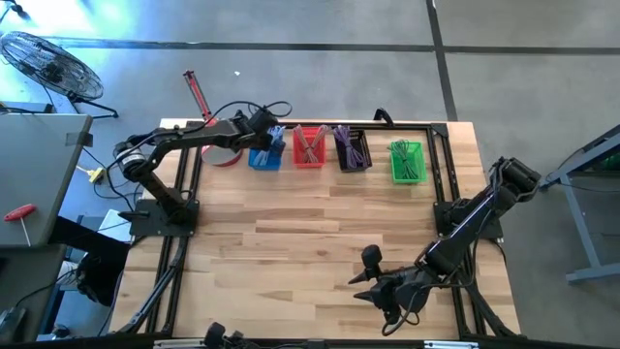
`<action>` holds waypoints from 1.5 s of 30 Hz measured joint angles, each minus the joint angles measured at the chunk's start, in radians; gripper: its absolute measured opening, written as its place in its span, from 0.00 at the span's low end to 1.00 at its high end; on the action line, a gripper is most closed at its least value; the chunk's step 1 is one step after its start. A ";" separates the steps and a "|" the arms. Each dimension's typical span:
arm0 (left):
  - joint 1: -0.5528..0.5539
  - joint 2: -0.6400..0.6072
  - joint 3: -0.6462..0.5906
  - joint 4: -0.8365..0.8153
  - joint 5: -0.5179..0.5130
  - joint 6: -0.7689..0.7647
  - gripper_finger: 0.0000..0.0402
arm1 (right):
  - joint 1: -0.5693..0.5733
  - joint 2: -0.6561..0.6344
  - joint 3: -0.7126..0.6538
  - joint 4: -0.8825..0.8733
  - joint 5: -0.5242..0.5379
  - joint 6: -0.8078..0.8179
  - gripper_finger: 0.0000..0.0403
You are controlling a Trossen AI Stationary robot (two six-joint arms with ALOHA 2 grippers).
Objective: Pick & Place USB Port
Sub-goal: Put the blue charger cable into the blue bin, then return to Home Position
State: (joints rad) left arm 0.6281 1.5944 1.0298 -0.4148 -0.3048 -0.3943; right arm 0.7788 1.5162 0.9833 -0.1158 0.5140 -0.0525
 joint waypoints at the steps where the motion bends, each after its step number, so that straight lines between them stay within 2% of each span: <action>1: 0.000 0.000 0.000 -0.001 -0.012 0.003 0.11 | 0.000 0.000 0.000 0.000 0.000 0.000 0.41; 9: 0.000 0.001 0.000 0.009 -0.014 0.002 0.22 | 0.000 0.000 0.000 0.000 0.000 0.000 0.41; 17: 0.000 0.001 0.025 0.018 0.114 -0.029 0.41 | 0.000 0.000 0.000 0.000 0.012 0.000 0.41; 20: 0.000 0.001 0.071 0.001 0.186 -0.029 0.47 | 0.000 0.000 0.000 0.000 0.046 0.010 0.41; 23: 0.000 0.001 0.144 -0.049 0.305 -0.008 0.52 | 0.002 0.000 0.000 0.000 0.081 0.024 0.41; 26: -0.007 0.001 0.229 -0.121 0.430 0.050 0.53 | 0.015 -0.009 0.000 -0.006 0.151 0.012 0.41; 29: -0.038 0.001 0.307 -0.203 0.475 0.097 0.52 | 0.036 -0.044 0.007 -0.030 0.259 -0.032 0.41; 31: -0.067 0.001 0.366 -0.270 0.458 0.135 0.48 | 0.050 -0.082 0.016 -0.060 0.308 -0.055 0.40; 34: -0.119 0.001 0.459 -0.400 0.367 0.200 0.39 | 0.077 -0.158 0.030 -0.112 0.375 -0.100 0.36; 37: -0.172 0.001 0.560 -0.574 0.223 0.291 0.24 | 0.113 -0.242 0.036 -0.164 0.413 -0.149 0.28; 40: -0.221 0.001 0.663 -0.738 0.064 0.334 0.05 | 0.149 -0.337 0.037 -0.185 0.446 -0.191 0.16; 43: -0.261 0.001 0.764 -0.874 0.006 0.337 0.04 | 0.184 -0.432 0.038 -0.195 0.470 -0.243 0.03; 45: -0.294 0.000 0.831 -0.952 -0.045 0.323 0.02 | 0.211 -0.497 0.038 -0.184 0.482 -0.281 0.03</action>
State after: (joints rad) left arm 0.3340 1.5941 1.8613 -1.3667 -0.3497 -0.0714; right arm 0.9898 1.0193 1.0210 -0.2996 0.9959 -0.3337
